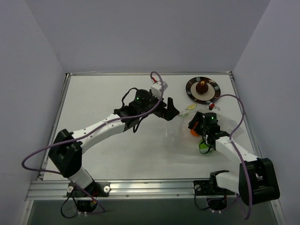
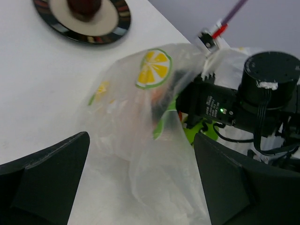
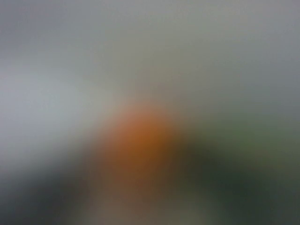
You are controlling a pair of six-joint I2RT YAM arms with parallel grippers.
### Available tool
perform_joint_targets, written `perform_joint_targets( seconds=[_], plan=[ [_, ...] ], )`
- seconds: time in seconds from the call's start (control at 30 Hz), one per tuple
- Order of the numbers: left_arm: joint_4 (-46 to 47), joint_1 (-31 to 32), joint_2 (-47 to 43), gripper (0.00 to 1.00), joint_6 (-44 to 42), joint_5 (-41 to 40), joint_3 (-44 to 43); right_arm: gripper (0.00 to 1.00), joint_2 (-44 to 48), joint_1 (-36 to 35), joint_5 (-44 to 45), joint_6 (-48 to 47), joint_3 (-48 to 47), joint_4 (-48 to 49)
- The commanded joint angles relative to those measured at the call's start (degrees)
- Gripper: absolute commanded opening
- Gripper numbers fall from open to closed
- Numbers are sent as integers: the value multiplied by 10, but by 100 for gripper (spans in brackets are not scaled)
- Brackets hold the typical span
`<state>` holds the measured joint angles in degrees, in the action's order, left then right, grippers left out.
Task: Take the fake fruits out of the plastic bag
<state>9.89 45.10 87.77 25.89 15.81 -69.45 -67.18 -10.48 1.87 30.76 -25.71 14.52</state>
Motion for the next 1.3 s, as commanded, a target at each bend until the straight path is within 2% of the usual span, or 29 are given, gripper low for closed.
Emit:
perform_joint_targets(
  seconds=[0.0,0.2,0.27,0.3,0.4,0.43,0.47,0.53,0.6,0.67,0.93,1.1,1.27],
  plan=[
    [-27,20,59,92,-22,132,-55,32,9,0,-7,6,3,-1],
    [-10,23,128,94,-12,205,-119,31,11,0,-10,8,7,2],
    [-28,23,154,95,-15,208,-140,31,13,0,-11,8,7,1],
    [-36,25,161,100,-24,182,-150,31,13,0,-13,8,7,1],
    [-51,24,187,75,-33,132,-168,31,19,-1,-13,8,8,1],
    [-53,22,201,46,-29,103,-173,31,20,-1,-13,7,8,1],
    [-31,20,208,37,-9,101,-171,31,23,-2,-13,8,9,1],
    [21,15,225,23,15,101,-162,31,27,-2,-19,5,13,-5],
    [38,15,241,15,49,88,-166,31,37,-7,-33,6,18,-10],
    [67,15,264,4,88,70,-167,29,61,-16,-44,11,28,-15],
    [122,15,322,2,159,29,-150,27,170,-67,-72,11,29,-70],
    [133,16,330,2,174,25,-136,27,219,-90,-101,-1,-21,-102],
    [176,23,311,2,193,26,-67,27,238,-90,-130,1,-88,-97]
  ],
)
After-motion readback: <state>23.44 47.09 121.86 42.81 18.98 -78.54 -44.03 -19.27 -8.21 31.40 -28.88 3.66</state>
